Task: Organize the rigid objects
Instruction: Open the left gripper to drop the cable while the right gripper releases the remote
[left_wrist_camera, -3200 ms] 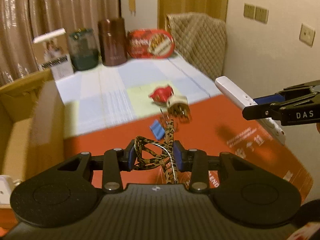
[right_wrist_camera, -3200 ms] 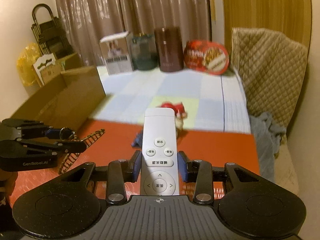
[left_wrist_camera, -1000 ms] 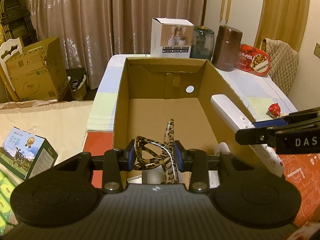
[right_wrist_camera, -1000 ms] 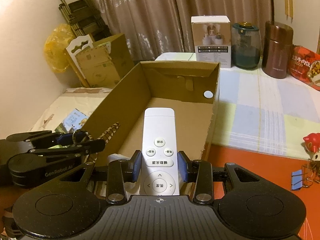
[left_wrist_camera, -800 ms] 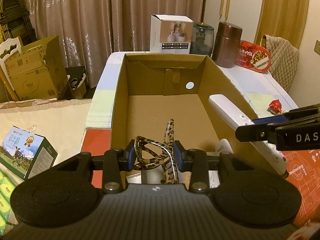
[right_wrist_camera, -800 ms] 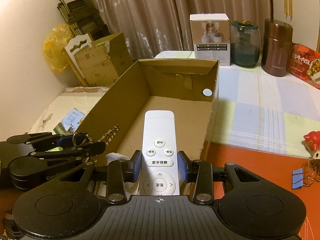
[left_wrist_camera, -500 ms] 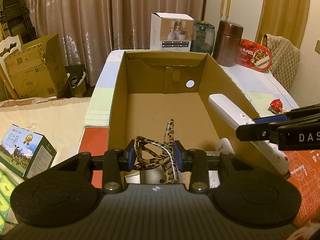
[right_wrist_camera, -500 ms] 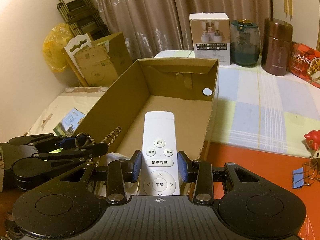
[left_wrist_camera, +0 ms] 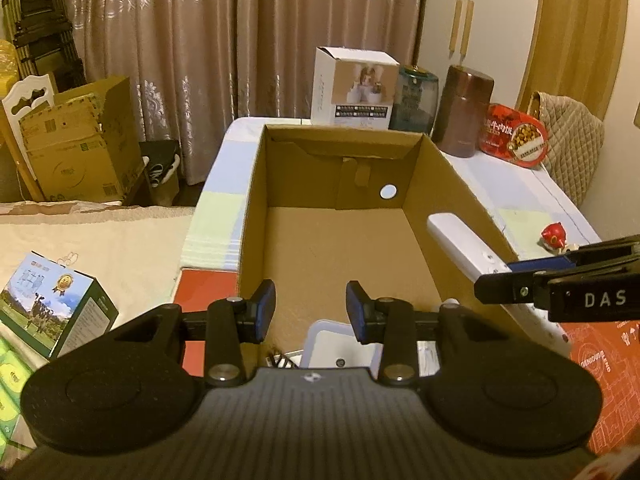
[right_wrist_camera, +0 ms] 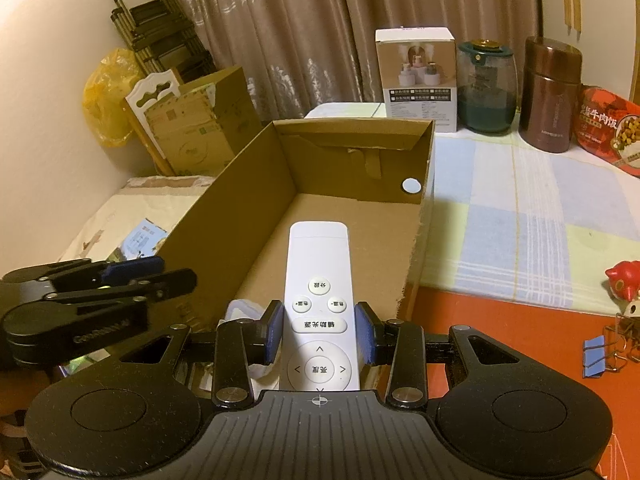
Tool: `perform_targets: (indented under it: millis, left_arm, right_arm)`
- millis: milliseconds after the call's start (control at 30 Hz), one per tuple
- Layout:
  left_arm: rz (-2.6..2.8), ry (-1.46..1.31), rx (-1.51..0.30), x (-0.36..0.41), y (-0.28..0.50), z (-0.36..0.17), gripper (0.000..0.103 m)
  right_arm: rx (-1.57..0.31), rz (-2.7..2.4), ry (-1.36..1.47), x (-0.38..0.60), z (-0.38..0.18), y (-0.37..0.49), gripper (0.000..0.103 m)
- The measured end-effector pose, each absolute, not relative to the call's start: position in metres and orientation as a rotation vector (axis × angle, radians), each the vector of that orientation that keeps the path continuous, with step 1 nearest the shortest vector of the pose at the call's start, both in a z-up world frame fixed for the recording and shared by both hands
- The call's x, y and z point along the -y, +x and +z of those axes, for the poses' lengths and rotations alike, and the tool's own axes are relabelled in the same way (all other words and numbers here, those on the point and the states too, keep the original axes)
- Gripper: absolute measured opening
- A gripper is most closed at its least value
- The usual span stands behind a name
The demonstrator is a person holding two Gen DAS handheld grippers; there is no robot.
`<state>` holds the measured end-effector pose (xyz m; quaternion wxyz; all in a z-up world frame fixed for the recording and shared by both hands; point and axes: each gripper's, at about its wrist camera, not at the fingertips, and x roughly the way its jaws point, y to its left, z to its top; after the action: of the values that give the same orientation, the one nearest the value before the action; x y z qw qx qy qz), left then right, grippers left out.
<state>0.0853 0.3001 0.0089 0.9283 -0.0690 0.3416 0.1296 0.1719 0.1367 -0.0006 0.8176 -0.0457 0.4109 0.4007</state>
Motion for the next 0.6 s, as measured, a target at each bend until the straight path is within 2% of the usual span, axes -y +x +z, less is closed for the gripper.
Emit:
perform_targets:
  millis: [600]
  left_arm:
    - [0.267, -0.144, -0.689, -0.295, 0.0791, 0.0131, 0.035]
  right_arm:
    - [-0.88, 0.838, -0.098, -0.1367, -0.0035, 0.1715, 0.035]
